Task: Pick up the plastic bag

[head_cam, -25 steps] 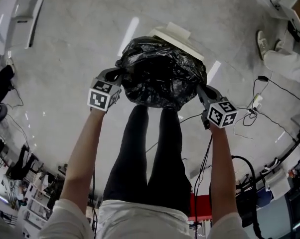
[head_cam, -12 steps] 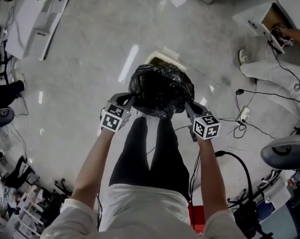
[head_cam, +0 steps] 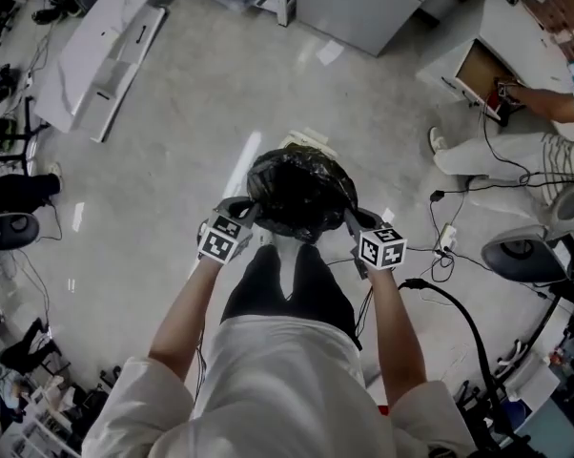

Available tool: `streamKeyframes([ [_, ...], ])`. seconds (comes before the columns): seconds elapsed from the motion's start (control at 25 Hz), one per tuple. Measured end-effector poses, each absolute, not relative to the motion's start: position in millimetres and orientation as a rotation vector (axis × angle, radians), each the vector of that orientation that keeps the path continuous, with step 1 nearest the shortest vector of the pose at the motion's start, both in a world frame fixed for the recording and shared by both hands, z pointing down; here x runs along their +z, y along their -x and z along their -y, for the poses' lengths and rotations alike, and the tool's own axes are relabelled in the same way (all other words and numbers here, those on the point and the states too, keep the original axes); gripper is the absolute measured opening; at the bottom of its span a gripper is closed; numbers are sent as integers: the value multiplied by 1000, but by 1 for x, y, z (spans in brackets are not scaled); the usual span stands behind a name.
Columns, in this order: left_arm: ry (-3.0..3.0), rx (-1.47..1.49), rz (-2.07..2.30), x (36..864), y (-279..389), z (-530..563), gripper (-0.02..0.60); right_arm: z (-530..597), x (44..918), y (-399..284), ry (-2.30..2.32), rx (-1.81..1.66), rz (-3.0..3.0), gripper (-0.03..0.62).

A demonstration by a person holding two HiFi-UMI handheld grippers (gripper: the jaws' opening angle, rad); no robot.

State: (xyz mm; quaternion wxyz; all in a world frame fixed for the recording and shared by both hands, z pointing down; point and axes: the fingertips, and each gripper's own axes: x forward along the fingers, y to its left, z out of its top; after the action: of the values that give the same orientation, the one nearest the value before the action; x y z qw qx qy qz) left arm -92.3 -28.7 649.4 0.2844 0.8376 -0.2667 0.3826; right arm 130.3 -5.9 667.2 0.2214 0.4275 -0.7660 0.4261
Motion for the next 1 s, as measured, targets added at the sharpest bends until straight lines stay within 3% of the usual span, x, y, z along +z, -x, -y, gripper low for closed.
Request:
streamKeyframes([
  [1.0, -2494, 859, 852, 434, 117, -6, 3, -32, 475, -130, -1331, 984, 2288, 2],
])
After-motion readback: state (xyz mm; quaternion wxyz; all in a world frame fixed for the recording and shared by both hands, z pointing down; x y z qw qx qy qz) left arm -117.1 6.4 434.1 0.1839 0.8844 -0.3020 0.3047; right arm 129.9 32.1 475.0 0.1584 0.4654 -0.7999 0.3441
